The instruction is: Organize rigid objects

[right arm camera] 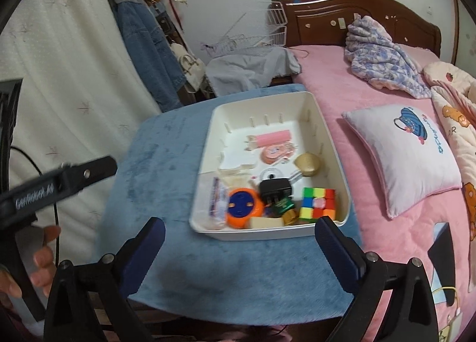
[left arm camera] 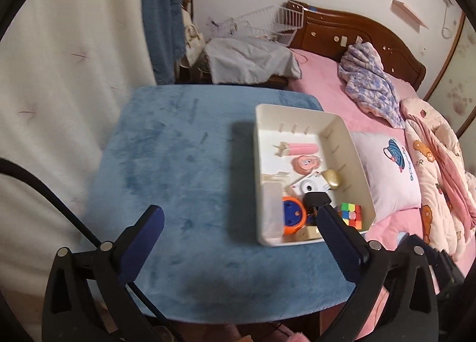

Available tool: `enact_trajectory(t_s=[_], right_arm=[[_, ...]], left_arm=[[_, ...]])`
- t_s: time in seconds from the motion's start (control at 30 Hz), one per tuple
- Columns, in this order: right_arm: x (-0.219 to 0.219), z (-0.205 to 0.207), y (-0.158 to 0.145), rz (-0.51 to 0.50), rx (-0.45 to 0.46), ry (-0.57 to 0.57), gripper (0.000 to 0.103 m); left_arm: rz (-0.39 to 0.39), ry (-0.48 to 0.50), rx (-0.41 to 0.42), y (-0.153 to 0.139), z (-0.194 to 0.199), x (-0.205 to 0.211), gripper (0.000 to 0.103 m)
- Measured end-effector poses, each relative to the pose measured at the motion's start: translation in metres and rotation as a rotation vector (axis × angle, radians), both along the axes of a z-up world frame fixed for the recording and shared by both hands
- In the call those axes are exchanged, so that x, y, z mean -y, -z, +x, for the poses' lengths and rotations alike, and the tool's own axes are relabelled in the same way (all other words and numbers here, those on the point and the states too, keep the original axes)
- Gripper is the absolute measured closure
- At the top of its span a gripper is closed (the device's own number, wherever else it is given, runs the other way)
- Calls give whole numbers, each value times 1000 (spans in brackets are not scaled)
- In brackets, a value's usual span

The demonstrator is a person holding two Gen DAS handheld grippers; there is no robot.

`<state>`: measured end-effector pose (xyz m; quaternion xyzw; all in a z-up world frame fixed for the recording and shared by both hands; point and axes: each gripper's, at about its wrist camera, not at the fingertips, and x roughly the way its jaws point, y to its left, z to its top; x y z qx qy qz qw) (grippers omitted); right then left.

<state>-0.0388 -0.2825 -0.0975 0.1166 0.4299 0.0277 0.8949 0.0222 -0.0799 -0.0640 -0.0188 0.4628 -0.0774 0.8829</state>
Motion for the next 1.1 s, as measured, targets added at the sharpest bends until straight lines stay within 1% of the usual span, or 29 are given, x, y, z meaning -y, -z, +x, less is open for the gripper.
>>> enact_trajectory(t_s=[0.1, 0.27, 0.37, 0.47, 0.53, 0.6, 0.73, 0.87, 1.0, 1.1], right_arm=[[-12, -9, -14, 3, 23, -22, 1], [-28, -27, -39, -45, 91, -49, 1], [-33, -34, -51, -65, 110, -55, 1], [-31, -39, -62, -53, 139, -32, 1], [-31, -42, -67, -42, 155, -24, 1], [-32, -45, -71, -50, 180, -12, 1], [-37, -47, -71, -77, 193, 2, 1], [-39, -45, -71, -98, 209, 14, 1], [-37, -45, -73, -109, 233, 33, 1], [-35, -45, -75, -115, 244, 40, 1]], left_arm=[[-14, 8, 18, -12, -16, -12, 1], [-33, -20, 83, -28, -36, -23, 1], [-39, -36, 107, -33, -45, -25, 1], [-14, -50, 145, -37, -53, -27, 1], [20, -70, 178, -42, -59, -26, 1], [41, -84, 211, -45, -64, -26, 1], [83, -116, 288, -52, -70, -24, 1], [114, -140, 339, -56, -74, -21, 1], [120, -142, 365, -59, -72, -20, 1], [124, -124, 363, -57, -68, -16, 1]])
